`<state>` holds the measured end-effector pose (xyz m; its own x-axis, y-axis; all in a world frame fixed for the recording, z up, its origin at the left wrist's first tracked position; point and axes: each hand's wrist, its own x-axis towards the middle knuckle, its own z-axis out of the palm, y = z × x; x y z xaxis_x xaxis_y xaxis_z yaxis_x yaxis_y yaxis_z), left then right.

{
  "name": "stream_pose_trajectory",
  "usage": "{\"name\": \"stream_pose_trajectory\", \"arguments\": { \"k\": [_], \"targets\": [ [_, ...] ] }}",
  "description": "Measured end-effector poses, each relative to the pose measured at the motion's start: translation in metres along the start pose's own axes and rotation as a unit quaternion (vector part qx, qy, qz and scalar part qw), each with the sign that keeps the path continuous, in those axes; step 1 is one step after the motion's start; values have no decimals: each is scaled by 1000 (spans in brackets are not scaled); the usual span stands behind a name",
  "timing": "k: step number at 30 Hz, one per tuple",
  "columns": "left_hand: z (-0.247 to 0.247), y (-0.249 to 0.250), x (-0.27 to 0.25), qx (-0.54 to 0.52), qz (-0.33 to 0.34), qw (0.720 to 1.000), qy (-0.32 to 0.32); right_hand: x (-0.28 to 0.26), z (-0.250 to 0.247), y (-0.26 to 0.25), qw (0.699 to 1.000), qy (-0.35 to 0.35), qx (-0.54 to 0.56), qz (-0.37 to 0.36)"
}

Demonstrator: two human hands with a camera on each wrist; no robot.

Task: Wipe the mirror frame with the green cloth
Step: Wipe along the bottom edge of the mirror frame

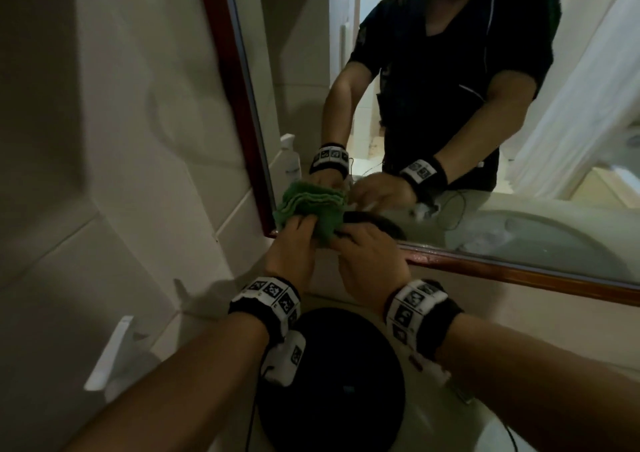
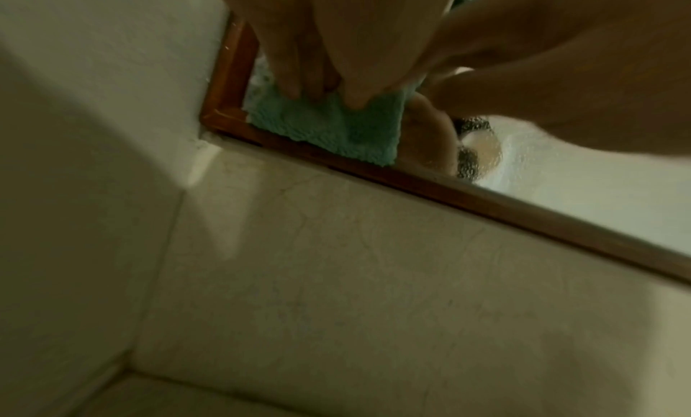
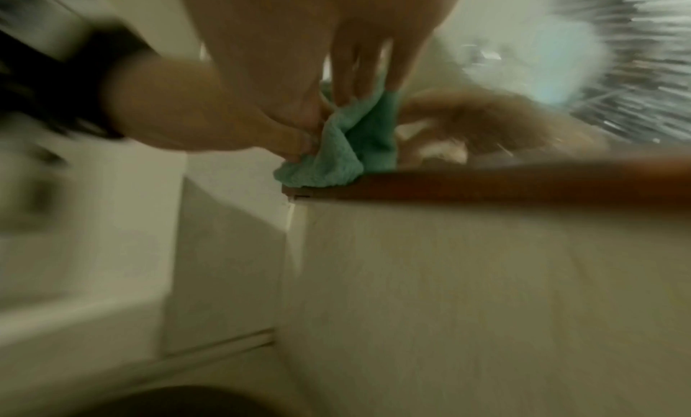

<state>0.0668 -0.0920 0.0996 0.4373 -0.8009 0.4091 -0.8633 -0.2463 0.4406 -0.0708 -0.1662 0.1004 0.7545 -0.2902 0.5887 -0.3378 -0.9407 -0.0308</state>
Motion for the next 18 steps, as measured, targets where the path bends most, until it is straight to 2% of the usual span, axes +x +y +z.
{"name": "stream_pose_trajectory", "arguments": {
  "k": [1, 2, 3, 4, 5, 7, 8, 9, 11, 14, 16, 18],
  "targets": [
    [2, 1, 1, 1, -6, 1000, -9, -15, -7, -1, 996, 16, 38, 84],
    [4, 3, 0, 9, -5, 1000, -14, -30, -14, -2, 976, 3, 84, 200],
    [6, 5, 0, 21, 4, 1000, -15, -45, -13, 3, 934, -42, 134, 327],
    [10, 7, 1, 33, 10, 999, -10, -58, -7, 9, 873, -88, 187, 441],
    [13, 7, 2, 42, 8, 999, -2, -69, 0, 17, 807, -106, 251, 524],
    [21, 8, 1, 49, 3, 999, 3, -79, 12, 35, 663, -30, 386, 641],
    [23, 8, 0, 48, 6, 999, 4, -79, 15, 42, 603, 27, 432, 669],
    [25, 7, -1, 46, 13, 999, 9, -78, 19, 49, 568, 67, 457, 681],
    [27, 6, -3, 36, 24, 999, 24, -75, 20, 56, 541, 116, 472, 686],
    [25, 4, -2, 28, 31, 998, 43, -73, 18, 58, 541, 156, 468, 681],
    [24, 6, -1, 48, 25, 998, 37, -77, 23, 67, 531, 182, 469, 682],
    [23, 10, -1, 75, 21, 996, 47, -82, 28, 76, 538, 181, 471, 675]
  ]
}}
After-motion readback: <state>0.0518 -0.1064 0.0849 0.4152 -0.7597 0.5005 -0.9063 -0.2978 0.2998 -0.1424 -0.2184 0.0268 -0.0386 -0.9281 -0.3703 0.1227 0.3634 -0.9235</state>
